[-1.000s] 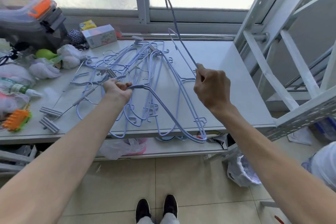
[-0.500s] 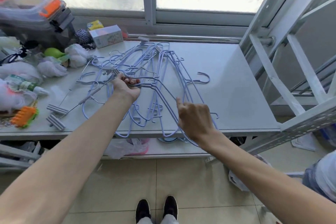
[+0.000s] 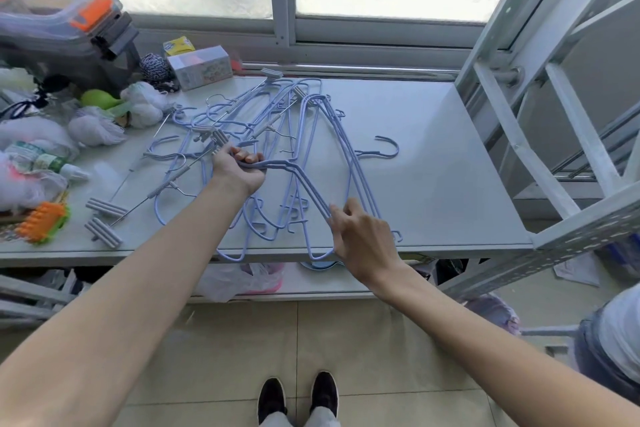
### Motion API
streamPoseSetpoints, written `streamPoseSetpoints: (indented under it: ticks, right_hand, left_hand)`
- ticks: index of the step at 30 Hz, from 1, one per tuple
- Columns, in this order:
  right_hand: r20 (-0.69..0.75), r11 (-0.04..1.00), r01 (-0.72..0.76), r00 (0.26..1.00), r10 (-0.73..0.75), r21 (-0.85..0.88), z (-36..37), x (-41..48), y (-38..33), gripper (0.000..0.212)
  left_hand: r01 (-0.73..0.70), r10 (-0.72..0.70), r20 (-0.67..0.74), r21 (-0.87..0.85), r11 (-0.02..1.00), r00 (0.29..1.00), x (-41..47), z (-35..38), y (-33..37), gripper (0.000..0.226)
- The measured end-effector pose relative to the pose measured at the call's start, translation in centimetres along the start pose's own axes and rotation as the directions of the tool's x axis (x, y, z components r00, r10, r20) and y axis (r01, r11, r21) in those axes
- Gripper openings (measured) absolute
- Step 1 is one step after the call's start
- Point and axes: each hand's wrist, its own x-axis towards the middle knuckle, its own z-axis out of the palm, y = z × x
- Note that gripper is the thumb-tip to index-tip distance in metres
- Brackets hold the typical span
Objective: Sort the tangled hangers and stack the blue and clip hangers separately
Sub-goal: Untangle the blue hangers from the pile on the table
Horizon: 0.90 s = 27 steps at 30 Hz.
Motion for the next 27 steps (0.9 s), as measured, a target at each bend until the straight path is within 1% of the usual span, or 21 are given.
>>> streamPoseSetpoints:
  ticks: [3, 5, 8, 12, 16, 18, 19, 20, 21, 22, 24, 25, 27]
  right_hand:
    - [0.054, 0.998, -0.019, 0.998, 0.016, 0.065, 0.6, -0.1, 0.5, 0.022]
    - [0.086, 0.992, -0.063, 0.995, 0.054, 0.113, 0.8, 0.0, 0.8, 0.025]
    - [0.14, 0.964, -0.136, 0.984, 0.106, 0.228, 1.1, 0.3, 1.4, 0.029]
    - [0.196, 0.965, -0.11, 0.978, 0.064, 0.236, 1.1, 0.2, 1.6, 0.028]
    - [0.226, 0.974, -0.063, 0.974, 0.013, 0.216, 1.0, 0.5, 1.6, 0.026]
    - [0.238, 0.964, -0.08, 0.971, 0.018, 0.253, 1.1, 0.6, 1.8, 0.031]
    - [0.243, 0.948, -0.113, 0.969, 0.039, 0.299, 1.1, 0.7, 2.0, 0.037]
    - [0.244, 0.915, -0.162, 0.967, 0.073, 0.369, 1.0, 0.8, 2.2, 0.045]
    - [0.242, 0.861, -0.221, 0.963, 0.118, 0.458, 0.9, 1.0, 2.5, 0.052]
    - [0.232, 0.791, -0.277, 0.957, 0.175, 0.545, 0.8, 1.3, 2.8, 0.057]
    - [0.192, 0.624, -0.362, 0.926, 0.325, 0.692, 0.7, 2.4, 3.7, 0.06]
    - [0.183, 0.528, -0.397, 0.893, 0.411, 0.751, 0.6, 3.0, 4.4, 0.059]
    - [0.218, 0.337, -0.452, 0.807, 0.549, 0.826, 0.6, 4.3, 6.0, 0.056]
  left_hand:
    - [-0.01, 0.011, -0.032, 0.029, 1.0, 0.999, 0.0, 0.0, -0.1, 0.047]
    - [-0.015, 0.018, -0.048, 0.043, 0.999, 0.999, 0.0, -0.2, -0.3, 0.047]
    - [-0.014, 0.017, -0.049, 0.056, 0.998, 0.999, 0.0, -0.5, -0.4, 0.047]
    - [-0.017, 0.025, -0.081, 0.098, 0.995, 0.996, 0.0, -0.8, -0.7, 0.045]
    - [-0.034, 0.043, -0.112, 0.086, 0.996, 0.993, 0.0, -1.2, -1.0, 0.043]
    - [-0.046, 0.053, -0.108, 0.065, 0.997, 0.993, 0.1, -1.3, -1.0, 0.044]
    - [-0.051, 0.056, -0.104, 0.051, 0.997, 0.993, 0.1, -1.3, -1.0, 0.044]
    - [-0.056, 0.06, -0.099, 0.039, 0.998, 0.993, 0.1, -1.3, -0.9, 0.043]
    - [-0.062, 0.065, -0.095, 0.031, 0.998, 0.993, 0.1, -1.3, -0.8, 0.043]
    - [-0.066, 0.069, -0.089, 0.029, 0.997, 0.994, 0.0, -1.3, -0.6, 0.043]
    - [-0.07, 0.072, -0.077, 0.024, 0.997, 0.994, -0.1, -1.2, -0.2, 0.044]
    - [-0.071, 0.073, -0.071, 0.021, 0.997, 0.995, -0.2, -1.1, 0.0, 0.045]
    - [-0.068, 0.068, -0.059, 0.011, 0.998, 0.996, -0.3, -0.9, 0.8, 0.047]
